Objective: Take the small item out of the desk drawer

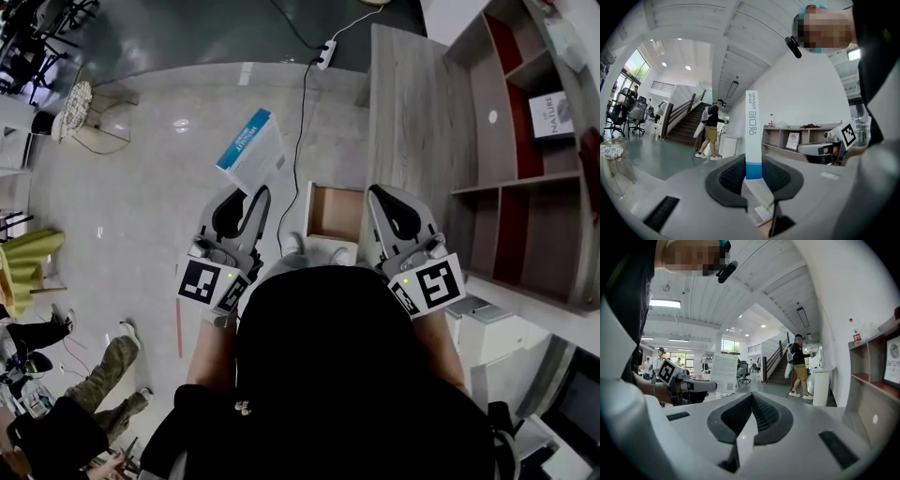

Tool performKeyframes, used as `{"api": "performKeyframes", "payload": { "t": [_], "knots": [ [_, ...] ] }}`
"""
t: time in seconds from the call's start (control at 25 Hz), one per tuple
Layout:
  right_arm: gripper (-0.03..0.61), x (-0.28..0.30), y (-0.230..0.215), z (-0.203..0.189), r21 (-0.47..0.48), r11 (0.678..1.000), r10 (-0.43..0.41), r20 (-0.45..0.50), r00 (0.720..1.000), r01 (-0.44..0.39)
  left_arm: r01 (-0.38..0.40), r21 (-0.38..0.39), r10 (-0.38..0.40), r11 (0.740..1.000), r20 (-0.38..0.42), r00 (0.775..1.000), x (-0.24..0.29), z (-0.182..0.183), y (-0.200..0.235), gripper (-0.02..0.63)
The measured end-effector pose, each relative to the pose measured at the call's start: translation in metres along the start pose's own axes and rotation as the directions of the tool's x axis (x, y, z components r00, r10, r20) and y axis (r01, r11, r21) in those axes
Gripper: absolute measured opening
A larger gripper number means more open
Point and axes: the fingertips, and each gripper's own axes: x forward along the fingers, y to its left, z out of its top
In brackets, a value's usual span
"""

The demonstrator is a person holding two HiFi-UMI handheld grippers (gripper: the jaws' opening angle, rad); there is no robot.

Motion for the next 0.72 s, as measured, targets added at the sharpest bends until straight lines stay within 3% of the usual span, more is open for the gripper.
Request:
{"api": "performKeyframes", "payload": {
  "t": [0.72],
  "knots": [
    [-0.003,-0.008,-0.007,-0.006,0.000,1.000,-0.018,-0.025,1.000,0.018,0.011,-0.028,-0.011,1.000,-0.029,1.000,0.007,-0.007,-0.006,0.101]
  ]
}}
